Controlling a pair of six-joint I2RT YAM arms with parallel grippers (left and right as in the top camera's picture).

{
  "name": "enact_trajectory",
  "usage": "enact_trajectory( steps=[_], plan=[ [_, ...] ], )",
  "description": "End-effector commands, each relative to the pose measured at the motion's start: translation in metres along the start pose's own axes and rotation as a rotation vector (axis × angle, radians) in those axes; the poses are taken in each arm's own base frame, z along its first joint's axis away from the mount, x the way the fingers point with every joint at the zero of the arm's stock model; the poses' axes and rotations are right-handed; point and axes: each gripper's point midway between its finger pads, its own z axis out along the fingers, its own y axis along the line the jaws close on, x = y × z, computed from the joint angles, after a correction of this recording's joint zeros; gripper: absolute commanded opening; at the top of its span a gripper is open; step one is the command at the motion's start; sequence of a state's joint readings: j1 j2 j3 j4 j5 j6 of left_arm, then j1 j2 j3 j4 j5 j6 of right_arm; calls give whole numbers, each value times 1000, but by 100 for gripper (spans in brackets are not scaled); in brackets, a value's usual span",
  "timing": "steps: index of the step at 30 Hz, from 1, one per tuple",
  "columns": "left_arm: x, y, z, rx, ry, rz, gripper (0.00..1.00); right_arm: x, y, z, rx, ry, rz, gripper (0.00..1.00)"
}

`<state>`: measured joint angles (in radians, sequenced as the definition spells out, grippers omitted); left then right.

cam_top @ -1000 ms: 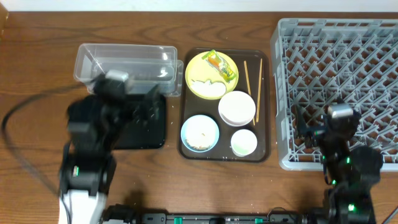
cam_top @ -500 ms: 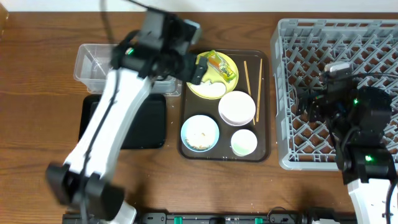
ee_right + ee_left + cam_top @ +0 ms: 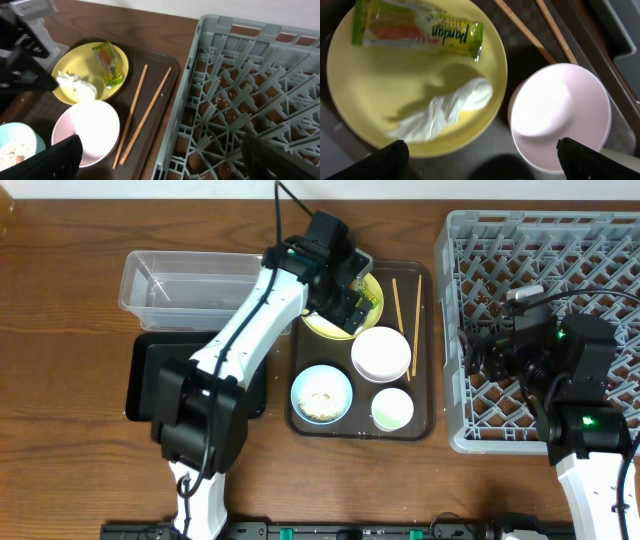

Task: Sort waste into correct bins and load items into the dishwasher rack
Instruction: 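Reach the left gripper to the white tissue on the yellow plate, then carry the tissue with the left gripper into the clear plastic bin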

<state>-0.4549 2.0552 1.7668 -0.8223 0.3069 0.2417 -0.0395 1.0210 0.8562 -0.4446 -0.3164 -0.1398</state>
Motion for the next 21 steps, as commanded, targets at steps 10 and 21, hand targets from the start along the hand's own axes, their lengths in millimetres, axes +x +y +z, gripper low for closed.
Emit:
enact_trajectory(
  steps=[10,21],
  plan=[
    [12,39,56,-112,75,35,100,-4,9,-2,-32,-1,-18,97],
    [30,47,90,-101,134,19,51,-4,9,-2,-32,-1,-18,95]
  ],
)
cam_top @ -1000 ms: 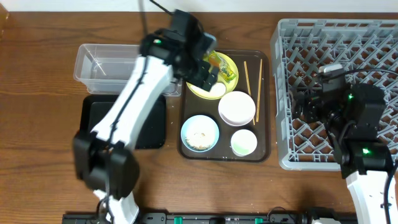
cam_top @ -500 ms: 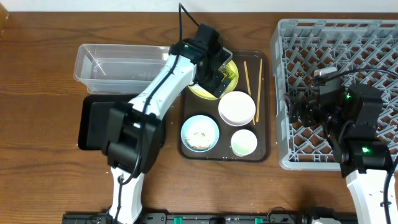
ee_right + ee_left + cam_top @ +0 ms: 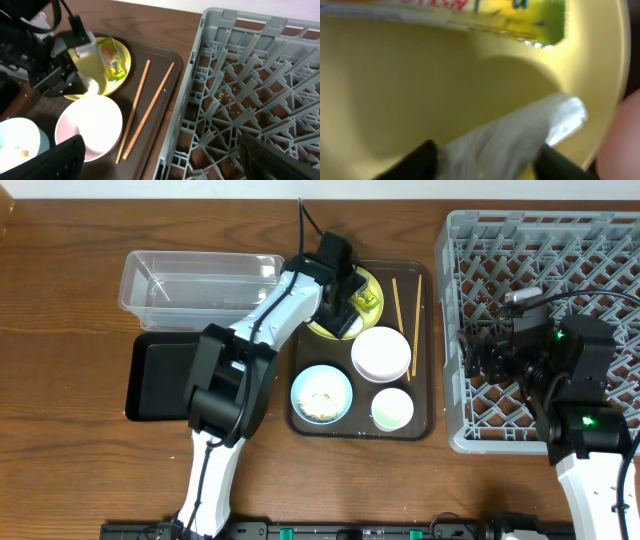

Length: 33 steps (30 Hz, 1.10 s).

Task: Sort waste into correct bins and load items into the dishwasher rack
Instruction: 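Carry the tissue with the left gripper into the clear plastic bin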

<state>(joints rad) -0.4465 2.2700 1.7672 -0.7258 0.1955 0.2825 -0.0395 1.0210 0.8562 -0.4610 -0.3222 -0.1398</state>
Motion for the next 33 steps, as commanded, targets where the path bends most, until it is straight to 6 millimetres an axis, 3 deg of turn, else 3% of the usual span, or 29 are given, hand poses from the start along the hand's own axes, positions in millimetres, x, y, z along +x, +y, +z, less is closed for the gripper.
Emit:
enact_trajectory(
  steps=[1,4,7,9,13,16,18,21,25,29,30,31,33],
  plan=[
    [-4,5,3,-12,-6,9,44,-8,8,-2,-24,-16,-23,95],
    [-12,6,-5,-21,-42,13,31,-8,8,-2,-24,-16,-23,95],
    [-28,6,-30,-33,-102,-15,19,-8,7,-2,-21,-16,-23,94],
    [-41,8,-58,-44,-160,-49,13,-8,7,-2,-21,-16,-23,94],
    [-57,18,-130,-72,-287,-121,13,-8,7,-2,-21,-16,-23,94],
    [-48,37,-173,-101,-334,-170,11,-8,7,-2,-21,-17,-23,94],
    [-34,56,-189,-123,-329,-207,11,-8,7,-2,-21,-17,-23,94],
    [-3,92,-195,-157,-267,-239,11,-8,7,-2,-21,-17,-23,94],
    [41,141,-179,-179,-169,-275,17,-8,8,-2,-21,-18,-23,94],
    [72,174,-154,-168,-96,-328,39,-8,8,-2,-21,-18,-23,93],
    [76,178,-149,-157,-88,-342,48,-8,8,-2,-21,-18,-23,94],
    [79,181,-145,-151,-83,-352,64,-9,8,-2,-21,-18,-23,94],
    [80,182,-145,-151,-80,-355,72,-9,7,-2,-21,-19,-24,94]
  ],
)
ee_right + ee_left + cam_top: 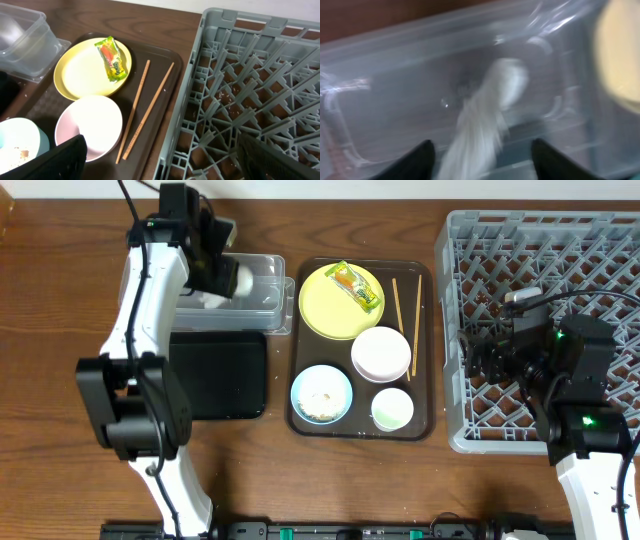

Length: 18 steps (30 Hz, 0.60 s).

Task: Sort waste into correct bins and load items into the dishwasher rack
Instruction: 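Carry the tissue with the left gripper into the clear plastic bin, then reach the left gripper to the green snack wrapper and grasp it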

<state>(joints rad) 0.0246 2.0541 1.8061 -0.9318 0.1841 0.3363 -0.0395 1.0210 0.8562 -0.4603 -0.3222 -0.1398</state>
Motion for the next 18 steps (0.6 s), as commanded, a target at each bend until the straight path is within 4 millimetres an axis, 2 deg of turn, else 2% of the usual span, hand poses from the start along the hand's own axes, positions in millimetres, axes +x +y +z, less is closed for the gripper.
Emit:
enact_trajectory(
  steps=[1,6,9,11,13,15,18],
  plan=[
    [-3,-4,-6,13,-17,33,74,-9,7,-2,-21,-19,-23,94],
    [-27,-21,-36,12,-107,80,77,-9,7,-2,-21,-19,-24,94],
    [-48,-54,-57,83,-210,142,77,-9,7,-2,-21,-19,-24,95],
    [-61,-88,-65,156,-266,189,77,-9,7,-2,-21,-19,-24,95],
    [-67,-116,-64,190,-279,180,77,-9,7,-2,-21,-19,-23,95],
    [-69,-150,-52,222,-262,188,78,-9,7,-2,-21,-18,-23,95],
    [-68,-172,-23,172,-212,95,78,-8,8,-2,-21,-16,-23,95]
  ],
)
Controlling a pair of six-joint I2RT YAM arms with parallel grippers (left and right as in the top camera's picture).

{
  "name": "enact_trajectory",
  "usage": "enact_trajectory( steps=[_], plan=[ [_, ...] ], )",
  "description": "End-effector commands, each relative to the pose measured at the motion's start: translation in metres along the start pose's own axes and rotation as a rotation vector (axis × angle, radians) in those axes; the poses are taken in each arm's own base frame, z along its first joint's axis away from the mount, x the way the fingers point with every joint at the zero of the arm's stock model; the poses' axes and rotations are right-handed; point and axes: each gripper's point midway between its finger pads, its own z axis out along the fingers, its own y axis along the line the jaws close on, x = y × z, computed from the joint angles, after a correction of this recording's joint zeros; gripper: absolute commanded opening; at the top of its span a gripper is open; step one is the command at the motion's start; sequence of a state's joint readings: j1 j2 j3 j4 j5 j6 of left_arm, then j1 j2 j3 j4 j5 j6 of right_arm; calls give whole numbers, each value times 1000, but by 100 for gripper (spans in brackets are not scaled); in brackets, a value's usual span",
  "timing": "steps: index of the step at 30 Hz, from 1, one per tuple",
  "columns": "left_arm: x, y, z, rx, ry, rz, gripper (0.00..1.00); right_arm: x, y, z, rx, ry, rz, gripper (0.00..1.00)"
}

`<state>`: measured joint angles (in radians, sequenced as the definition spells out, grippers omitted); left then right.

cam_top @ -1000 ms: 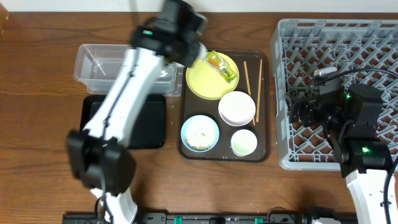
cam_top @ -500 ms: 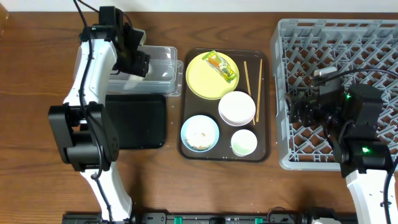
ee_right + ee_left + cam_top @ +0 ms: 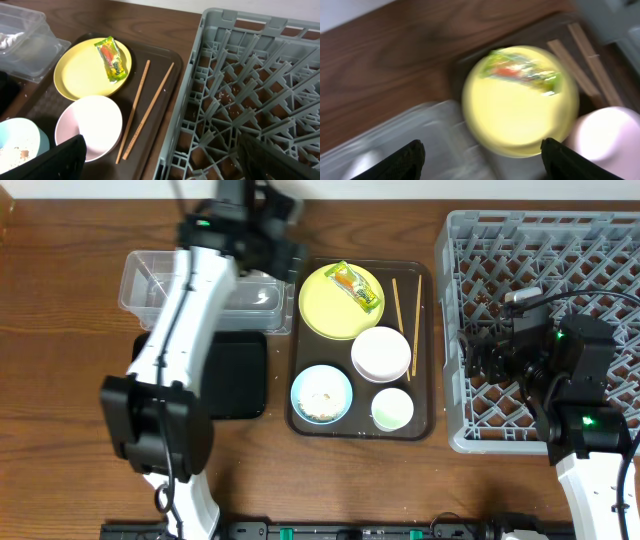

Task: Sort waste into correct bins and load items into the dishwasher rack
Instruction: 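Reach the left gripper to the green snack wrapper and grasp it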

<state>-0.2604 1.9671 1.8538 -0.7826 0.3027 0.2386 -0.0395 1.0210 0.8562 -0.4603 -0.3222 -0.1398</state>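
Note:
My left gripper (image 3: 275, 242) hovers open and empty over the gap between the clear bin (image 3: 160, 280) and the yellow plate (image 3: 338, 305). In its wrist view the left gripper (image 3: 482, 160) faces the yellow plate (image 3: 515, 115), which carries a green snack wrapper (image 3: 522, 71). A white tissue (image 3: 7, 39) lies inside the clear bin (image 3: 25, 47). My right gripper (image 3: 478, 358) rests open at the left edge of the grey dishwasher rack (image 3: 560, 260). Two chopsticks (image 3: 405, 315), a pink bowl (image 3: 381, 353), a blue bowl (image 3: 321, 394) with scraps and a green cup (image 3: 392, 409) sit on the brown tray (image 3: 428, 380).
A black bin (image 3: 235, 380) sits in front of the clear bin, left of the tray. My left arm crosses over both bins. The rack's grid of prongs (image 3: 240, 100) fills the right side of the table.
My left gripper was over the clear bin with the white tissue between its fingers. Now it is open and empty further right, toward the yellow plate, and the tissue lies in the bin. The right arm is unmoved.
My left gripper stood open above the yellow plate, which held a tissue and a wrapper. Then its fingers were down around the tissue. Later the tissue hung in the gripper over the clear bin. Now the tissue is in the bin and only the wrapper is on the plate.

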Motion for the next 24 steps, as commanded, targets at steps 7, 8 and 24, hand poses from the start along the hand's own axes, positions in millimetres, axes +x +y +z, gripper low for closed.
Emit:
enact_trajectory(
  steps=[7,8,24],
  plan=[
    [36,-9,92,-177,130,-465,78,0,9,-2,-26,15,-12,94],
    [37,-8,96,-179,130,-482,78,0,9,-2,-26,17,-12,94],
    [20,-15,131,-118,39,-541,78,5,9,-2,-28,35,-6,95]
  ],
)
